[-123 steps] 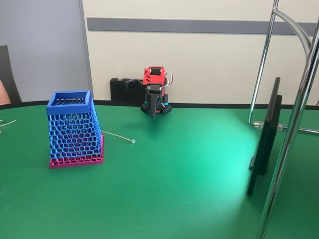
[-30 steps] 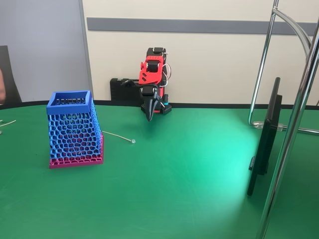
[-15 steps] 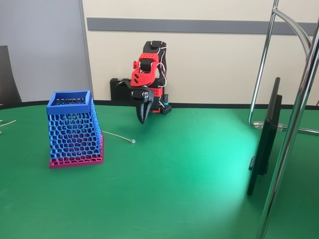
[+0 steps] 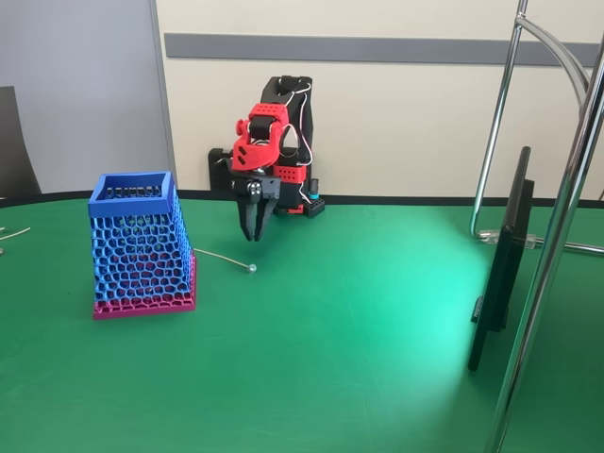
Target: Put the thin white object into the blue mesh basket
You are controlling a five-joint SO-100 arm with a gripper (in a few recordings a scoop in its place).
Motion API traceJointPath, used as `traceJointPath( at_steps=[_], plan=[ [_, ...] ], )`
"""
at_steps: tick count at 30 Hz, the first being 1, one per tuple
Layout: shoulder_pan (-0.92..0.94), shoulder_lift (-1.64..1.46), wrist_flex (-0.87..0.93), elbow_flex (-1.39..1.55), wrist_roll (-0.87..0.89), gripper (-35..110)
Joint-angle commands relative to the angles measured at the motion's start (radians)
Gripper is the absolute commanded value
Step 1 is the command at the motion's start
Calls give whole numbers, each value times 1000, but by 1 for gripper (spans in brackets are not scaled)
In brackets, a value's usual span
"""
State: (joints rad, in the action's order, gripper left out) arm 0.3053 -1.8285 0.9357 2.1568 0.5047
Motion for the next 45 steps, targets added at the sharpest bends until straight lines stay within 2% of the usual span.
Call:
traceJointPath(
  at_steps=[1,14,45],
  plan=[
    [5,25,12,-49,37,14],
    [11,169,23,-98,147,15],
    [38,414,23,-295,164,14]
  ],
)
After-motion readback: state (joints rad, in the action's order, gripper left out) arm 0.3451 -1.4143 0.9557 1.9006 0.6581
